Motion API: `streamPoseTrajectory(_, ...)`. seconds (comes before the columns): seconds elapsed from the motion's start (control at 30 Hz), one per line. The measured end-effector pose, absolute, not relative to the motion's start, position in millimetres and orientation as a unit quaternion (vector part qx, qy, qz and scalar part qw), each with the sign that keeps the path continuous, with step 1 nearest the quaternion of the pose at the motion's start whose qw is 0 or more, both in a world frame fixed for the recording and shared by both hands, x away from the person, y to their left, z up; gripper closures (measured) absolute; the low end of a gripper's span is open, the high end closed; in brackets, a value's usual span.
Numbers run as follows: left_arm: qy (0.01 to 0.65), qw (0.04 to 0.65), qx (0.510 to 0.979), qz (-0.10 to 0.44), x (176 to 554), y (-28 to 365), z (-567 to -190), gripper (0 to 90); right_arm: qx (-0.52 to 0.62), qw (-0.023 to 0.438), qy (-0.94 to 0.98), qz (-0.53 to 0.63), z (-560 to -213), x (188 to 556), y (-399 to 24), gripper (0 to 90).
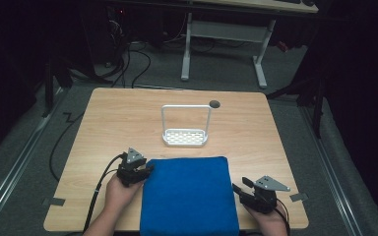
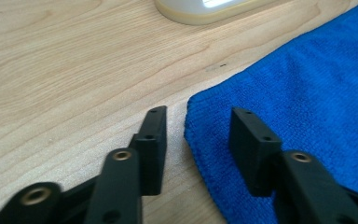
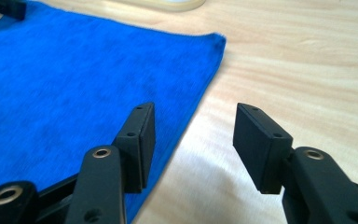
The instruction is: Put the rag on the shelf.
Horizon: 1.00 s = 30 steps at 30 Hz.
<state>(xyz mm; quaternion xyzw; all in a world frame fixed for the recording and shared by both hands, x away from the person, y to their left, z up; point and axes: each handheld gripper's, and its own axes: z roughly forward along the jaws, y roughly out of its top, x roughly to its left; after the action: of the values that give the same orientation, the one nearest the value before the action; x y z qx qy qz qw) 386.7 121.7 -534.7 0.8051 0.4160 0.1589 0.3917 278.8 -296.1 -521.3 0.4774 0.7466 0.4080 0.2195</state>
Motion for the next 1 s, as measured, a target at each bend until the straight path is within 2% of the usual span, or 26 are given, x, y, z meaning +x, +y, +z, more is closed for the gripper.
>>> streamPoseTrajectory(0.1, 0.423, 0.400, 0.800, 0.147, 389, 124, -535, 72.6, 0.485, 0.220, 0.741, 0.410, -518, 294, -289, 47.9)
streamPoseTrajectory(0.23, 0.421, 0.404, 0.801, 0.135, 389, 124, -535, 80.2, 0.488, 0.212, 0.744, 0.405, -518, 319, -277, 50.2)
streamPoseTrajectory(0.37, 0.420, 0.405, 0.801, 0.130, 389, 125, -535, 84.6, 0.495, 0.218, 0.743, 0.394, -519, 343, -266, 50.5)
streamPoseTrajectory(0.6, 0.424, 0.409, 0.799, 0.122, 391, 127, -536, 86.2, 0.519, 0.210, 0.753, 0.347, -531, 381, -255, 52.4)
streamPoseTrajectory(0.83, 0.427, 0.412, 0.797, 0.115, 392, 128, -536, 87.4, 0.517, 0.216, 0.755, 0.341, -530, 383, -249, 85.7)
streamPoseTrajectory(1.0, 0.434, 0.414, 0.793, 0.110, 392, 130, -536, 88.2, 0.501, 0.222, 0.763, 0.343, -531, 379, -248, 88.3)
